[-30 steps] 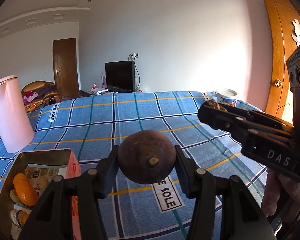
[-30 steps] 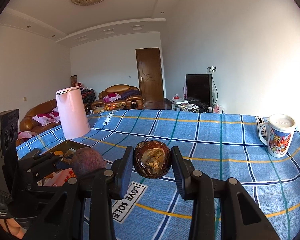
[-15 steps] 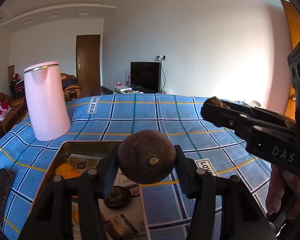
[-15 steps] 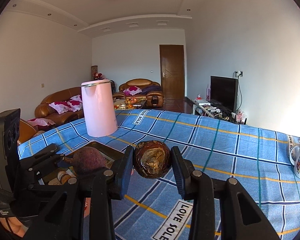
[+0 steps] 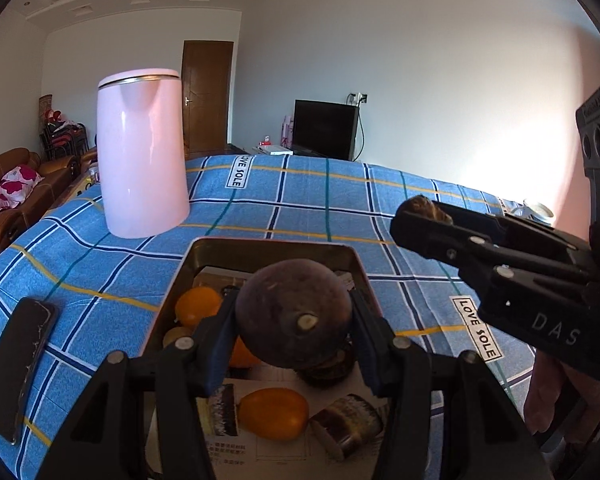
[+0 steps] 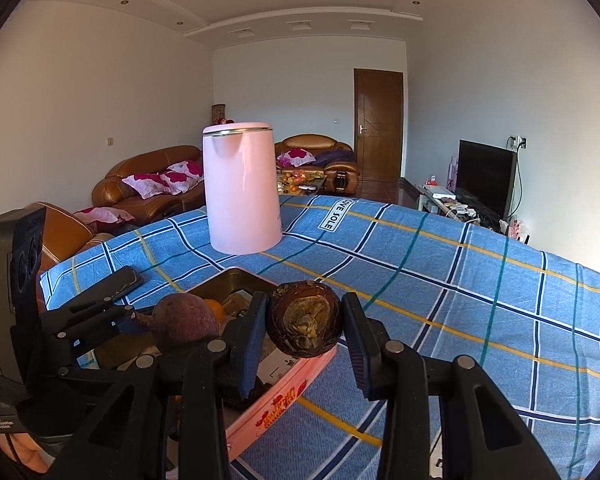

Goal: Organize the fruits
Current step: 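Lower both fruits into the tin and open both tools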

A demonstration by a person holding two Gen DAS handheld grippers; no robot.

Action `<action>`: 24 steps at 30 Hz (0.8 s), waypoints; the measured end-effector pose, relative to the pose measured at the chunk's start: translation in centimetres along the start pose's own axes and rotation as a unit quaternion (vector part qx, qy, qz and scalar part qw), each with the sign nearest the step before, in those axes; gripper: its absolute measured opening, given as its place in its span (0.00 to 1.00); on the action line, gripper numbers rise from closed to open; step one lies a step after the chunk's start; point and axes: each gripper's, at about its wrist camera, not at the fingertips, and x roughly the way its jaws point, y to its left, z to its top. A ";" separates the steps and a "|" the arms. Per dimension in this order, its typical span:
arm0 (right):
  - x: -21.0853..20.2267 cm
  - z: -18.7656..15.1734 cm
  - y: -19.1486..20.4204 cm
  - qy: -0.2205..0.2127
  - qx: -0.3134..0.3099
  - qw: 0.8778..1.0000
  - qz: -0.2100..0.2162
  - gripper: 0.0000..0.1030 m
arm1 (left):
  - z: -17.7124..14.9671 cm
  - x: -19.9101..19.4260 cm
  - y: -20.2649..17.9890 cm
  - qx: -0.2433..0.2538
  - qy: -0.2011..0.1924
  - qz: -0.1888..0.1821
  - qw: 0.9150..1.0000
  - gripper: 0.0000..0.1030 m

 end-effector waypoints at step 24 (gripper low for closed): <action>6.7 -1.0 1.7 0.094 0.000 0.996 0.005 0.39 | -0.9 1.0 0.8 0.015 0.034 0.003 0.999 0.53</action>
